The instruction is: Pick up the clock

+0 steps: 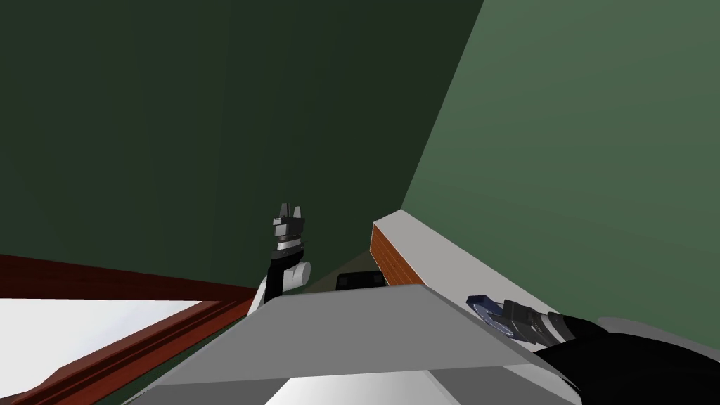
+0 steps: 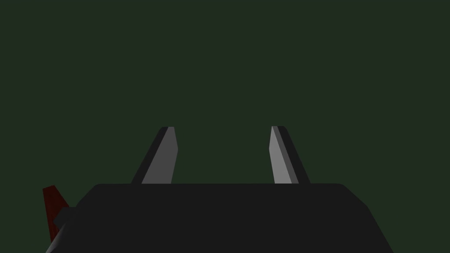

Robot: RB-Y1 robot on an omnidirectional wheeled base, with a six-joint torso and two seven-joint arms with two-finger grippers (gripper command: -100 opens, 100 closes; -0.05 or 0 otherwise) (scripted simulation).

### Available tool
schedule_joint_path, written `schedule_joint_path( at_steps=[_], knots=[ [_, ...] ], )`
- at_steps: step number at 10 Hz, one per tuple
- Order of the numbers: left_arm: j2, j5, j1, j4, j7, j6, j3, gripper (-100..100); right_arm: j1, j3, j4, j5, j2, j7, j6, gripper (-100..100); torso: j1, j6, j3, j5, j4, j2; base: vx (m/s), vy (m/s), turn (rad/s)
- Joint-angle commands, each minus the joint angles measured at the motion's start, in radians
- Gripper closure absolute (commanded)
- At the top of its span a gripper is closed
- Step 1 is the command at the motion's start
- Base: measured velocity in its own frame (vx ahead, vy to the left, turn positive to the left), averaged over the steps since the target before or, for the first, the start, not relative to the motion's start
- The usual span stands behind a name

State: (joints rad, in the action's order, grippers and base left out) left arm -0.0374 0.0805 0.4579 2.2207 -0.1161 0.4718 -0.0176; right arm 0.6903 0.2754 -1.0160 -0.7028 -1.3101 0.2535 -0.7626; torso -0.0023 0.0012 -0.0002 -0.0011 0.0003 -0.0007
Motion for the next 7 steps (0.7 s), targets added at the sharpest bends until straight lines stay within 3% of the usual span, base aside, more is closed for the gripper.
schedule_joint_path(
  at_steps=[1,5,6,7],
  knots=[
    [0.0,0.0,0.0,0.0,0.0,0.0,0.0,0,-0.021,0.024,-0.014,0.01,-0.03,-0.014,0.002,100,0.0,0.0,0.0,0.0,0.0,0.0,-0.019,-0.006,-0.118],
    [0.0,0.0,0.0,0.0,0.0,0.0,0.0,0,-0.068,0.086,-0.063,0.038,-0.109,-0.053,0.014,100,0.0,0.0,0.001,0.0,0.0,0.002,-0.031,-0.005,-0.104],
    [0.0,0.0,0.0,0.0,0.0,0.0,0.0,0,-0.066,0.08,-0.053,0.032,-0.095,-0.046,0.012,100,0.001,0.0,0.001,0.0,0.0,0.002,-0.011,0.0,-0.008],
    [0.0,0.0,0.0,0.0,0.0,0.0,0.0,0,-0.067,0.082,-0.055,0.032,-0.097,-0.048,0.013,0,0.001,0.0,0.001,0.0,0.0,0.001,0.0,0.0,0.0]
  ],
)
